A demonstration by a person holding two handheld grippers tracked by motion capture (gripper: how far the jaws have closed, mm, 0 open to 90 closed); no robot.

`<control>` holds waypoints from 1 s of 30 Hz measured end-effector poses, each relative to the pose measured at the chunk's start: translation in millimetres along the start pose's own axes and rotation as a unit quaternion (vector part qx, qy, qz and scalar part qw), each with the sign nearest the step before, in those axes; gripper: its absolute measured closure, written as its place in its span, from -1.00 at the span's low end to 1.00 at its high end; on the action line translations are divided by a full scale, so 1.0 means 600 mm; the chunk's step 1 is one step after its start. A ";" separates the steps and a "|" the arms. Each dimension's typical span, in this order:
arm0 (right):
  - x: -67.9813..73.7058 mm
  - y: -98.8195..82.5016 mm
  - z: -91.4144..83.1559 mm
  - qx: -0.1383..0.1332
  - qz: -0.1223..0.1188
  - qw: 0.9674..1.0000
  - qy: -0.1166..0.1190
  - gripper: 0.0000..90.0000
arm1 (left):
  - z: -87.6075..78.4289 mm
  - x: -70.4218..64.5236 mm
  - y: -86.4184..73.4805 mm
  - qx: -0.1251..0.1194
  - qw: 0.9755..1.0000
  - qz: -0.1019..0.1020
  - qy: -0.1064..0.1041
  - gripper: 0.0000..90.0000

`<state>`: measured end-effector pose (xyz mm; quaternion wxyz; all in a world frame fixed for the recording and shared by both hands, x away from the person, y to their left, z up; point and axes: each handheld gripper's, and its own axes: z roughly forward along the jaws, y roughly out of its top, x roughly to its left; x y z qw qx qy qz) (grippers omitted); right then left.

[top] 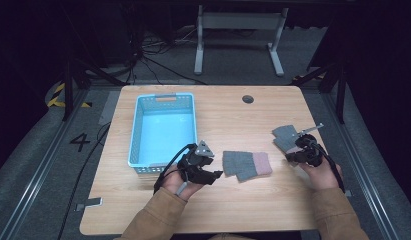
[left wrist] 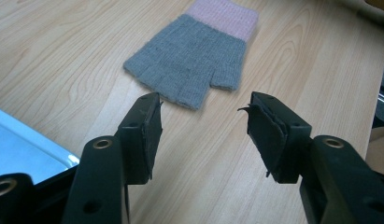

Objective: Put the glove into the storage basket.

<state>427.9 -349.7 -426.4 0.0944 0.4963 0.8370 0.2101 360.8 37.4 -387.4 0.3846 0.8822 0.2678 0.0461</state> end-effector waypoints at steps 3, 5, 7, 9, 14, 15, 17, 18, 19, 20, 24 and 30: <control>-0.006 -0.004 -0.002 0.008 -0.003 1.000 -0.004 0.95 | 0.000 0.000 0.000 -0.001 1.000 -0.001 0.001 0.00; -0.010 -0.007 -0.002 0.010 0.001 1.000 -0.004 0.95 | -0.001 0.000 0.001 -0.002 1.000 -0.001 0.001 0.00; -0.013 -0.009 -0.002 0.013 0.005 1.000 -0.004 0.96 | -0.001 0.000 0.000 -0.003 1.000 -0.001 0.002 0.00; -0.017 -0.010 -0.003 0.014 0.005 1.000 -0.003 0.96 | -0.002 0.000 -0.001 -0.002 1.000 -0.002 0.003 0.00; -0.014 -0.009 -0.009 0.005 0.003 1.000 0.018 0.87 | -0.002 0.000 0.001 -0.004 1.000 -0.003 0.003 0.00; -0.012 -0.007 -0.012 -0.004 -0.004 1.000 0.025 0.86 | -0.002 0.001 0.001 -0.004 1.000 -0.002 0.003 0.00; -0.007 -0.003 -0.022 -0.016 -0.008 1.000 0.026 0.78 | -0.002 0.002 0.001 -0.002 1.000 -0.001 0.003 0.00; -0.005 0.000 -0.028 -0.024 -0.009 0.999 0.024 0.74 | -0.002 0.002 0.000 -0.001 1.000 -0.002 0.003 0.00; -0.004 0.002 -0.033 -0.031 -0.009 0.999 0.024 0.70 | -0.003 0.002 0.000 -0.001 1.000 -0.002 0.004 0.00; -0.004 0.004 -0.036 -0.038 -0.009 0.999 0.021 0.64 | -0.003 0.002 -0.001 -0.002 1.000 -0.001 0.005 0.00; -0.004 0.009 -0.051 -0.069 -0.015 0.997 -0.007 0.40 | -0.004 0.001 -0.002 -0.004 1.000 -0.003 0.006 0.00; -0.014 0.022 -0.059 -0.085 -0.011 0.996 -0.019 0.24 | -0.007 0.002 -0.003 -0.003 1.000 -0.005 0.009 -0.01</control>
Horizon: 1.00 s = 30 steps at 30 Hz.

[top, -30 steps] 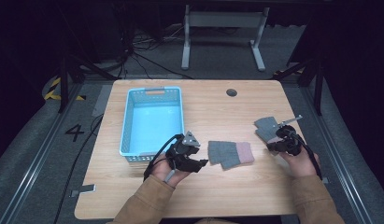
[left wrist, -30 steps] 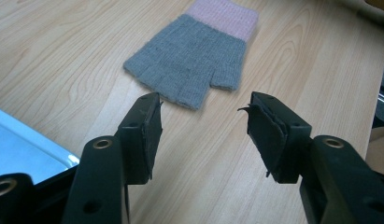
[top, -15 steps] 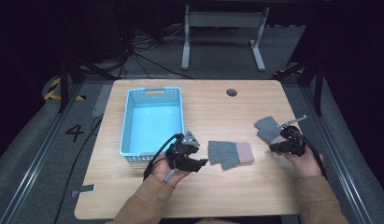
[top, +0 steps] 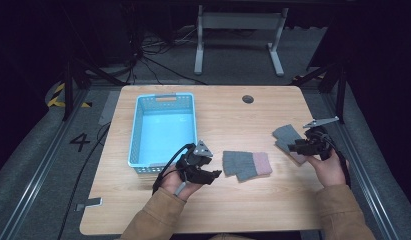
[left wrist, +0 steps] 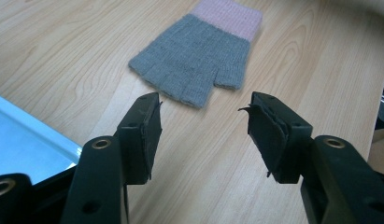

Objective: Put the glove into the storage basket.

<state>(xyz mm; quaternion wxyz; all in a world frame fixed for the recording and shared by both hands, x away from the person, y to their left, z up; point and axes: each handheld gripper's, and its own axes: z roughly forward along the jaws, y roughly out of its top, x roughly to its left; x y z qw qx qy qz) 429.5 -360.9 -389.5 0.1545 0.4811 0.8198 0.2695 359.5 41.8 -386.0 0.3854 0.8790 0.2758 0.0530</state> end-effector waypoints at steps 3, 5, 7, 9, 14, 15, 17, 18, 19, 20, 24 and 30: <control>-0.009 0.008 0.004 -0.010 -0.007 1.000 -0.012 0.12 | 0.000 0.001 -0.001 0.001 1.000 -0.001 0.002 -0.01; -0.021 0.015 0.013 -0.003 -0.007 1.000 -0.020 0.06 | 0.000 0.001 -0.002 0.002 1.000 -0.001 0.002 -0.01; -0.034 0.020 0.023 0.008 0.002 1.000 -0.023 0.03 | 0.000 0.002 -0.002 0.003 1.000 -0.003 0.002 -0.01; -0.048 0.023 0.033 0.013 0.010 0.999 -0.029 0.00 | 0.000 0.002 -0.003 0.004 1.000 -0.004 0.004 -0.01; -0.070 0.028 0.053 0.028 0.026 0.999 -0.035 -0.05 | -0.001 0.003 -0.006 0.003 1.000 -0.006 0.005 -0.01; -0.074 0.029 0.058 0.032 0.029 0.998 -0.035 -0.06 | 0.000 0.004 -0.006 0.003 1.000 -0.006 0.004 -0.01; -0.077 0.029 0.065 0.039 0.031 0.998 -0.037 -0.07 | -0.001 0.004 -0.006 0.004 1.000 -0.005 0.004 -0.01; -0.079 0.029 0.068 0.042 0.028 0.998 -0.037 -0.08 | -0.002 0.004 -0.006 0.004 1.000 -0.006 0.004 -0.01; -0.079 0.029 0.072 0.045 0.028 0.998 -0.039 -0.08 | -0.002 0.004 -0.006 0.003 1.000 -0.007 0.004 -0.01; -0.080 0.029 0.074 0.047 0.028 0.998 -0.039 -0.08 | -0.002 0.004 -0.006 0.003 1.000 -0.007 0.004 -0.01; -0.079 0.027 0.083 0.060 0.029 0.997 -0.035 -0.09 | -0.001 0.004 -0.006 0.004 1.000 -0.006 0.004 -0.01; -0.078 0.023 0.095 0.074 0.032 0.996 -0.034 -0.09 | 0.001 0.004 -0.006 0.004 1.000 -0.005 0.000 0.00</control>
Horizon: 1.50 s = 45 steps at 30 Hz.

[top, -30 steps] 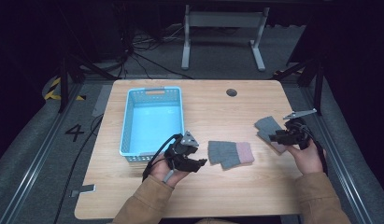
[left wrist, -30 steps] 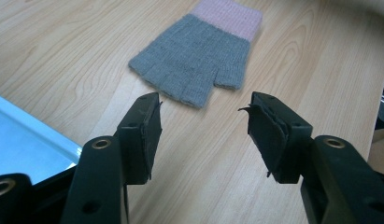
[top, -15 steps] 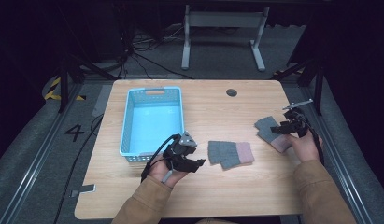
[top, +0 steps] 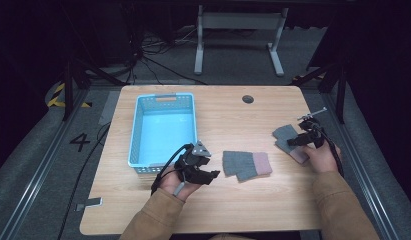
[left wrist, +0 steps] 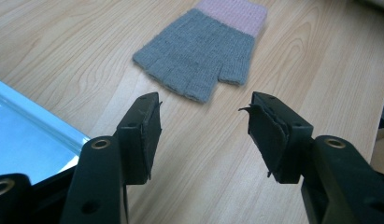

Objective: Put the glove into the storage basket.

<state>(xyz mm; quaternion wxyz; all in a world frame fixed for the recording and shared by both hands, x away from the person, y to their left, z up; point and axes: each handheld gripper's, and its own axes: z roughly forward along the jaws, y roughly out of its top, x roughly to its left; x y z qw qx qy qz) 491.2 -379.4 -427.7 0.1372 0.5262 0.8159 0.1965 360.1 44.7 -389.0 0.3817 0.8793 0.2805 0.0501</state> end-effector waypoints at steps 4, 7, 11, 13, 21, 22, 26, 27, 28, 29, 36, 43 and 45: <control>0.001 -0.001 0.001 0.002 0.001 1.000 0.003 0.01 | 0.001 -0.001 0.000 0.000 1.000 0.000 0.001 0.00; 0.004 0.000 0.001 0.007 -0.001 1.000 0.004 0.20 | 0.001 -0.001 0.000 0.001 1.000 0.001 0.002 -0.02; 0.006 0.001 -0.001 0.011 -0.010 1.000 0.014 0.58 | 0.000 -0.002 0.001 0.000 1.000 0.001 0.001 -0.02; 0.008 0.002 -0.001 0.013 -0.014 1.000 0.018 0.67 | 0.000 -0.001 0.000 0.001 1.000 0.000 0.001 -0.02; 0.012 0.004 -0.007 0.012 -0.016 1.000 0.013 0.74 | 0.001 0.000 0.000 0.001 1.000 -0.001 0.002 -0.02; 0.012 0.004 -0.010 0.010 -0.018 1.000 0.014 0.74 | 0.001 0.000 0.000 0.001 1.000 0.000 0.001 -0.02; 0.013 0.003 -0.025 -0.001 -0.017 1.000 0.021 0.74 | 0.000 -0.001 0.001 0.001 1.000 0.000 0.000 -0.02; 0.014 0.003 -0.031 -0.004 -0.021 0.999 0.025 0.73 | 0.000 -0.001 0.001 0.001 1.000 0.000 0.001 -0.02; 0.016 0.004 -0.035 -0.006 -0.023 0.999 0.026 0.73 | 0.000 -0.001 0.001 0.000 1.000 0.000 0.001 -0.02; 0.018 0.004 -0.039 -0.008 -0.025 0.999 0.027 0.73 | 0.000 -0.002 0.001 -0.002 1.000 0.001 0.001 -0.02; 0.038 0.012 -0.079 -0.028 -0.049 0.998 0.042 0.72 | -0.001 -0.003 0.001 0.000 1.000 0.002 -0.001 -0.01; 0.069 0.022 -0.115 -0.049 -0.078 0.994 0.064 0.71 | 0.001 -0.006 0.002 -0.002 1.000 0.008 0.001 0.03; 0.080 0.025 -0.125 -0.054 -0.090 0.992 0.070 0.71 | 0.001 -0.006 0.002 -0.002 1.000 0.008 0.001 0.02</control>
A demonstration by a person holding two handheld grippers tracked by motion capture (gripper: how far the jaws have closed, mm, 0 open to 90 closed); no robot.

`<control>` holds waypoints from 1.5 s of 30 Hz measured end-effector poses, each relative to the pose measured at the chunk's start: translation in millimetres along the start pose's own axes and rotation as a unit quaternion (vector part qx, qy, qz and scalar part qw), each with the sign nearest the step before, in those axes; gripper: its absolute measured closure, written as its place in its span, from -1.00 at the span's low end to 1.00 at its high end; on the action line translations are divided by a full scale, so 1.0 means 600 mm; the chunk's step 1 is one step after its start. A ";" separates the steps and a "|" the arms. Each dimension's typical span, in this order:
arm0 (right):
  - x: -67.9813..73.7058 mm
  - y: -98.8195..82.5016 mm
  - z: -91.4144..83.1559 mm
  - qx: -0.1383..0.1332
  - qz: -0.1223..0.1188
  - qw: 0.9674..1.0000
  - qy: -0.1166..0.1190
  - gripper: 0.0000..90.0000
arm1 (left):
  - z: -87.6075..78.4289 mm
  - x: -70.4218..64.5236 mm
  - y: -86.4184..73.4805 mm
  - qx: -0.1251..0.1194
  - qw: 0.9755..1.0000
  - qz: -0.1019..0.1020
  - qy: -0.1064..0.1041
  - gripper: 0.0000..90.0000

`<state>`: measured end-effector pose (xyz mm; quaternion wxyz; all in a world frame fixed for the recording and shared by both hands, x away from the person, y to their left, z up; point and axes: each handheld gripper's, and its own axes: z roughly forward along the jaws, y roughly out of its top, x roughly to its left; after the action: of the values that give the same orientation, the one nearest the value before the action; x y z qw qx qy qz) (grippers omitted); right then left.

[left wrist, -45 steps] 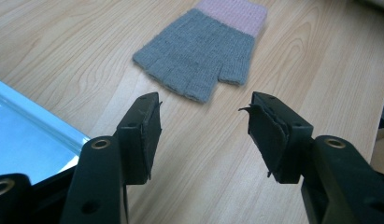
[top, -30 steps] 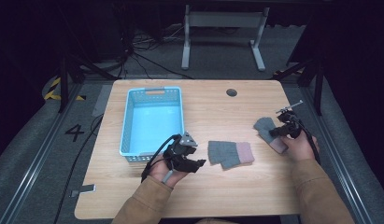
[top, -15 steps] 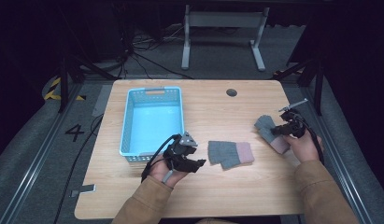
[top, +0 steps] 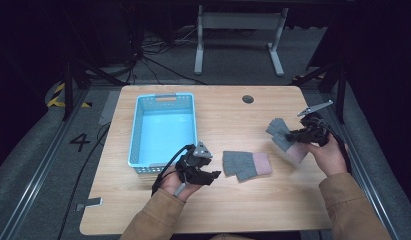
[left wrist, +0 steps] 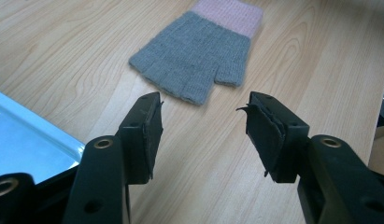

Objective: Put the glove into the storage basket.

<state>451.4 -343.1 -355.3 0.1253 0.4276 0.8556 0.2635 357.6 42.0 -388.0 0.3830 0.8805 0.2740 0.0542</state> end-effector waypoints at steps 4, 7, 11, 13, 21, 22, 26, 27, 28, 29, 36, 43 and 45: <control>0.026 0.010 -0.011 -0.006 -0.023 1.000 0.016 0.71 | 0.000 0.000 0.000 0.002 1.000 0.001 0.000 0.02; 0.044 0.016 -0.016 -0.011 -0.041 0.999 0.026 0.71 | 0.000 0.000 0.000 0.004 1.000 0.000 -0.001 0.02; 0.066 0.022 -0.022 -0.017 -0.062 0.997 0.040 0.71 | 0.000 -0.003 0.001 0.003 1.000 0.000 0.000 0.01; 0.078 0.024 -0.024 -0.020 -0.069 0.996 0.051 0.71 | -0.001 -0.007 0.003 0.002 1.000 0.004 0.000 0.00; 0.120 0.014 -0.014 -0.043 -0.092 0.991 0.085 0.70 | -0.002 -0.009 0.004 0.002 1.000 0.005 0.001 0.00; 0.123 0.012 -0.013 -0.044 -0.095 0.990 0.090 0.70 | -0.002 -0.009 0.004 0.002 1.000 0.005 0.001 -0.01; 0.132 0.013 -0.002 -0.041 -0.103 0.989 0.100 0.70 | -0.001 -0.009 0.004 0.002 1.000 0.007 0.002 -0.01; 0.135 0.013 -0.001 -0.040 -0.101 0.989 0.100 0.70 | -0.001 -0.009 0.004 0.001 1.000 0.007 0.003 -0.01; 0.137 0.014 0.001 -0.040 -0.107 0.988 0.101 0.70 | 0.000 -0.009 0.004 0.002 1.000 0.007 0.003 -0.01; 0.140 0.015 0.002 -0.038 -0.107 0.988 0.100 0.70 | 0.000 -0.009 0.004 0.003 1.000 0.009 0.002 -0.02; 0.154 0.014 0.022 -0.025 -0.124 0.987 0.094 0.70 | 0.004 -0.009 0.003 0.007 1.000 0.010 0.005 -0.04; 0.172 0.015 0.050 -0.003 -0.157 0.983 0.093 0.70 | 0.006 -0.003 0.005 0.013 1.000 -0.016 -0.007 -0.05; 0.175 0.015 0.058 0.003 -0.162 0.982 0.097 0.70 | 0.004 0.000 0.005 0.007 1.000 -0.021 -0.016 -0.07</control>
<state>409.1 -243.0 -378.1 0.0815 0.2567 0.9224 0.2769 359.7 39.0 -387.6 0.3823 0.8779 0.2866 0.0302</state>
